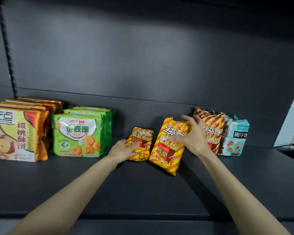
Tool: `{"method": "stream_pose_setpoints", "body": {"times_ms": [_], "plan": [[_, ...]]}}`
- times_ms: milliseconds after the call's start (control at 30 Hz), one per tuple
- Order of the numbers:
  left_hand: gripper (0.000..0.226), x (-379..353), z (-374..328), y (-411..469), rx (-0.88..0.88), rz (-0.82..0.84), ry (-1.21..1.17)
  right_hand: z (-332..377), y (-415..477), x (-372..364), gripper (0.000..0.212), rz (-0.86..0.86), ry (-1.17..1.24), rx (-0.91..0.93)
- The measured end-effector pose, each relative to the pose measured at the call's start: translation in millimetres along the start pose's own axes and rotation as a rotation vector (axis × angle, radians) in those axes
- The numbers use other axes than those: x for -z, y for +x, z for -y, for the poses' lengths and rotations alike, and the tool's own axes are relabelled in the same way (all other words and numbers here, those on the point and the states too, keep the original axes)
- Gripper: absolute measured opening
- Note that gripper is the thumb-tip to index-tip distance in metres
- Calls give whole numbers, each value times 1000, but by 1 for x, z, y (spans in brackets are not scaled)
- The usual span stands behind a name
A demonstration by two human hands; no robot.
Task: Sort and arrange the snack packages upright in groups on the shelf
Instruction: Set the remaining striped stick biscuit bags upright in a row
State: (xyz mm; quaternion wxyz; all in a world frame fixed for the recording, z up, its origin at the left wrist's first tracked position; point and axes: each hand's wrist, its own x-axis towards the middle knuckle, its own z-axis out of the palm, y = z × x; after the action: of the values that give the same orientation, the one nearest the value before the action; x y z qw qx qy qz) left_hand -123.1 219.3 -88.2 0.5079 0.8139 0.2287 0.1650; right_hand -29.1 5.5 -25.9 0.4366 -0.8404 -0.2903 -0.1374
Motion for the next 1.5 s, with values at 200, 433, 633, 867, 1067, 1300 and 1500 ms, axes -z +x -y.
{"method": "stream_pose_setpoints", "body": {"times_ms": [200, 433, 633, 867, 1067, 1300, 1500], "plan": [[36, -8, 1, -16, -144, 27, 4, -18, 8, -20, 125, -52, 296, -94], [65, 2, -3, -25, -74, 27, -151, -31, 5, -36, 106, 174, 507, -105], [103, 9, 7, -21, -5, 74, -164, -42, 5, -31, 90, 253, 519, -127], [91, 4, 10, -12, -104, -20, -141, -36, 7, -31, 81, 173, 336, -103], [87, 6, 19, -3, -134, -141, -132, -32, 28, -49, 76, 120, 200, -91], [103, 12, 22, 5, -37, -185, -80, -22, 60, -78, 68, 102, 112, -110], [98, 4, 13, 3, -46, -169, 37, -29, 63, -93, 60, 139, 134, -103]]}}
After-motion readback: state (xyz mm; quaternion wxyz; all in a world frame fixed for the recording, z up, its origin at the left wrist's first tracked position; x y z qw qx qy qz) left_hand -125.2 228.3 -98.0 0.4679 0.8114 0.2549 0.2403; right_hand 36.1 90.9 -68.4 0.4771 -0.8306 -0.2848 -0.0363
